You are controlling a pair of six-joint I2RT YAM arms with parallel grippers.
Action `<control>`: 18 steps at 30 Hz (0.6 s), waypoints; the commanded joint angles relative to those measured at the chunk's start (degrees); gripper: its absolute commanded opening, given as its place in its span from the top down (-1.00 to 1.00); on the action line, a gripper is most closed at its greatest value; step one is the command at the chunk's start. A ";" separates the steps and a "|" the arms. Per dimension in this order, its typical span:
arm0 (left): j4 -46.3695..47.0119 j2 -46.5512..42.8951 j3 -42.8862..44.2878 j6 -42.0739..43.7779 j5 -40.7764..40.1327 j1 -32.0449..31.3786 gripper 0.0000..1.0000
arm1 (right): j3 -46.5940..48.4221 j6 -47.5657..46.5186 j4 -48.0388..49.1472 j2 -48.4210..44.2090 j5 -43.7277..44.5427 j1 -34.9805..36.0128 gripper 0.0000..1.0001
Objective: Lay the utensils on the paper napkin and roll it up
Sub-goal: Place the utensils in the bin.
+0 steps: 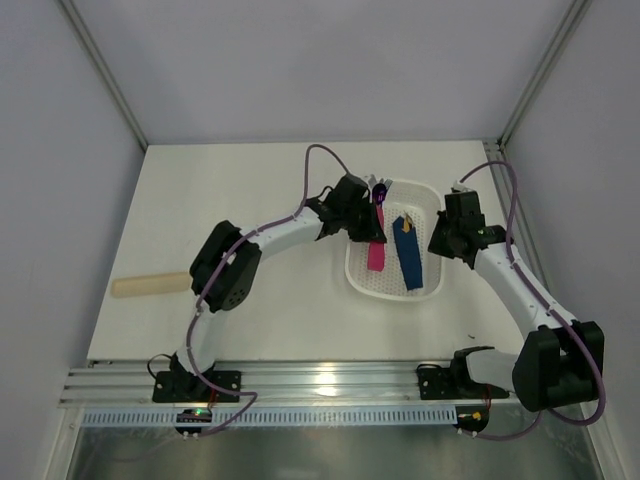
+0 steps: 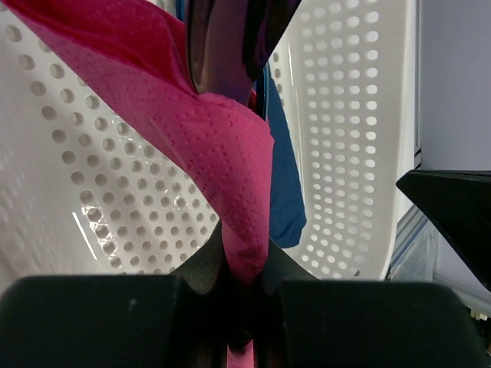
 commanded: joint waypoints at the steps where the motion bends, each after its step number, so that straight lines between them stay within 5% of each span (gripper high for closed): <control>1: 1.81 0.80 4.29 2.27 1.92 -0.40 1.00 | -0.20 1.12 3.00 1.23 -0.33 -0.32 0.88; 18: -1.27 7.57 8.25 -0.27 3.15 -0.32 1.00 | 1.99 -0.19 0.72 1.67 8.46 -0.40 0.69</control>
